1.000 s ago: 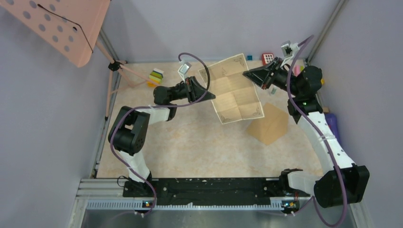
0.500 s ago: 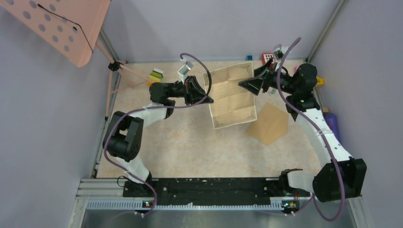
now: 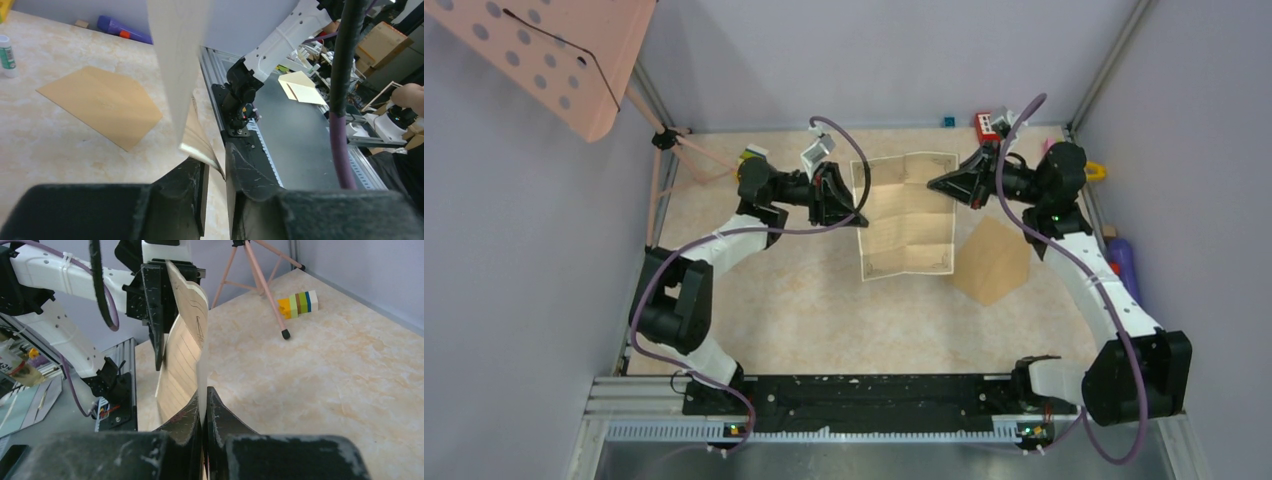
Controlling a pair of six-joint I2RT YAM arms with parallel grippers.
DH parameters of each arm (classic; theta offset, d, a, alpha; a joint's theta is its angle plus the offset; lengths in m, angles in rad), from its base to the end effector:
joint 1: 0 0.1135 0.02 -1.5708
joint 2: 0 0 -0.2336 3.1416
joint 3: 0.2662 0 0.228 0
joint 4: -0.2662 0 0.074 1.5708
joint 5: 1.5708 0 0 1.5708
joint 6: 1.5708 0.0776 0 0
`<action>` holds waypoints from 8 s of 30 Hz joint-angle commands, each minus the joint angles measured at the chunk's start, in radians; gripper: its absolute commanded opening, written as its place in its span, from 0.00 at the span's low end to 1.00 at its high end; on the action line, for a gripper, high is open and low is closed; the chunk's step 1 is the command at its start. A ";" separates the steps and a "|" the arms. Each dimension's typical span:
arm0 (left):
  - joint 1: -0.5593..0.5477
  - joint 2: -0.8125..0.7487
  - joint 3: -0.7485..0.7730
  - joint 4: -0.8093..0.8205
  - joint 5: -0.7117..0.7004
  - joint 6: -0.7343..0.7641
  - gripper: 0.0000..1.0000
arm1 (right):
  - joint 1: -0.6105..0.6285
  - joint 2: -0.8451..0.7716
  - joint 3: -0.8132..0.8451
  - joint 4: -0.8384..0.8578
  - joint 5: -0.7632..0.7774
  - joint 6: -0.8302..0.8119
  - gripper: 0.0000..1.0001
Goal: Place the letter into the envelope and seal it
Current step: Fold the letter.
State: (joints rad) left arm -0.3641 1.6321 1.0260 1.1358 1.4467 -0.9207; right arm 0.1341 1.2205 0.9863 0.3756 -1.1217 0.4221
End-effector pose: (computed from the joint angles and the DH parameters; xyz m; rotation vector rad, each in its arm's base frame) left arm 0.2729 -0.1864 0.3129 1.1800 1.3545 -1.7139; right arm 0.2625 0.1060 0.3554 -0.7625 1.4555 1.2250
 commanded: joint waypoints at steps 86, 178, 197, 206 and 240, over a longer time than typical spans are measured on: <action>0.032 -0.144 0.162 -1.028 -0.143 0.841 0.00 | -0.007 -0.116 -0.028 0.135 -0.127 -0.009 0.88; -0.115 -0.209 0.285 -1.506 -0.500 1.270 0.93 | 0.242 0.042 -0.021 -0.438 0.176 -0.522 0.00; -0.133 -0.189 0.293 -1.535 -0.544 1.313 0.25 | 0.241 0.038 -0.021 -0.447 0.146 -0.528 0.00; -0.137 -0.186 0.296 -1.546 -0.534 1.321 0.00 | 0.241 0.036 -0.019 -0.444 0.136 -0.524 0.00; -0.136 -0.196 0.316 -1.546 -0.595 1.302 0.00 | 0.242 0.016 -0.024 -0.637 0.272 -0.739 0.46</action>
State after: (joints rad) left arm -0.4980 1.4429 1.2964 -0.4282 0.8555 0.3908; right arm 0.3649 1.2762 0.9333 -0.2413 -0.8639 -0.2760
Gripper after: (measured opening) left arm 0.010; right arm 0.213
